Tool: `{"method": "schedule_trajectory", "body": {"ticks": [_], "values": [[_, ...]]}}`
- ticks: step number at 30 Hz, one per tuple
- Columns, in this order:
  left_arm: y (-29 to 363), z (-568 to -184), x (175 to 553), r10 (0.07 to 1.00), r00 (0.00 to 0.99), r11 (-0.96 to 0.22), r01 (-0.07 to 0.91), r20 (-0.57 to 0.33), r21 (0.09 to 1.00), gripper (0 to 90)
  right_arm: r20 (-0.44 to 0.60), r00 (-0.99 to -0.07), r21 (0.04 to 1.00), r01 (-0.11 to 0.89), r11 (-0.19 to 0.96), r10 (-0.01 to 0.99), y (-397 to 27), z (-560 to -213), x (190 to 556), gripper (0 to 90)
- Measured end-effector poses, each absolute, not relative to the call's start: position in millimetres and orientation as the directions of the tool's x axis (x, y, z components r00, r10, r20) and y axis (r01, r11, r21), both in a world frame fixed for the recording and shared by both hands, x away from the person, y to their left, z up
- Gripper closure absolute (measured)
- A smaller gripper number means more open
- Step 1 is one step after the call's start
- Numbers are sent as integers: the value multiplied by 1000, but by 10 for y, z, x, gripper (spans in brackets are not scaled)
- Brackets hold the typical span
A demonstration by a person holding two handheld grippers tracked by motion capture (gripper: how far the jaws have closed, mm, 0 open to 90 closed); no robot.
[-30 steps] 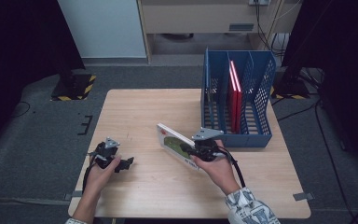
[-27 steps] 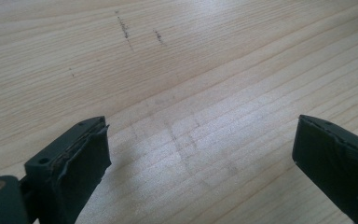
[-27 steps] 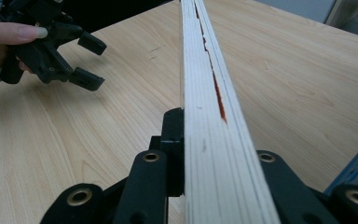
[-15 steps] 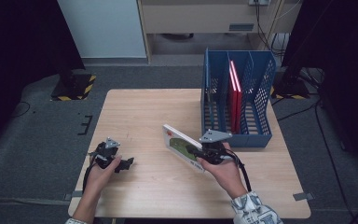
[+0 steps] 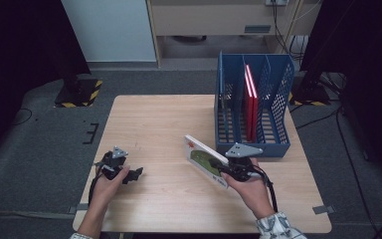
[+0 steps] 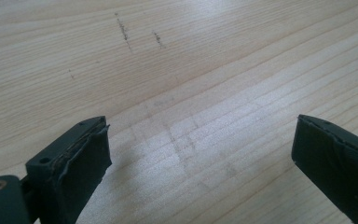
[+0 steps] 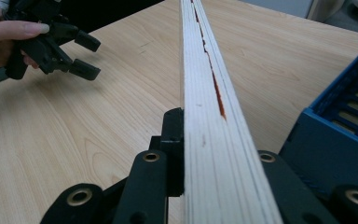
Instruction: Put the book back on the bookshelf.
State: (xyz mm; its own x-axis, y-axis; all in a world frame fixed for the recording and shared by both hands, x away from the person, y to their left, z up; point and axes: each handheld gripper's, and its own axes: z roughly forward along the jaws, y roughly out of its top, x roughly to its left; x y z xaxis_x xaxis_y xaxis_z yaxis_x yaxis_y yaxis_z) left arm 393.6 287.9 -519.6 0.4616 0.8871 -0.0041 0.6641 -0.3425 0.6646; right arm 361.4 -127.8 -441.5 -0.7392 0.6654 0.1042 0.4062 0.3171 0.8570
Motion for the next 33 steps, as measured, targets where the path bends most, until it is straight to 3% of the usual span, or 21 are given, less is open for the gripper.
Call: {"method": "schedule_trajectory", "body": {"ticks": [33], "values": [[2857,-5233,3935,884,467,-351,675,-7,649,39,110,-651,881,414,230,751,-1951,-4080,3362,756]]}}
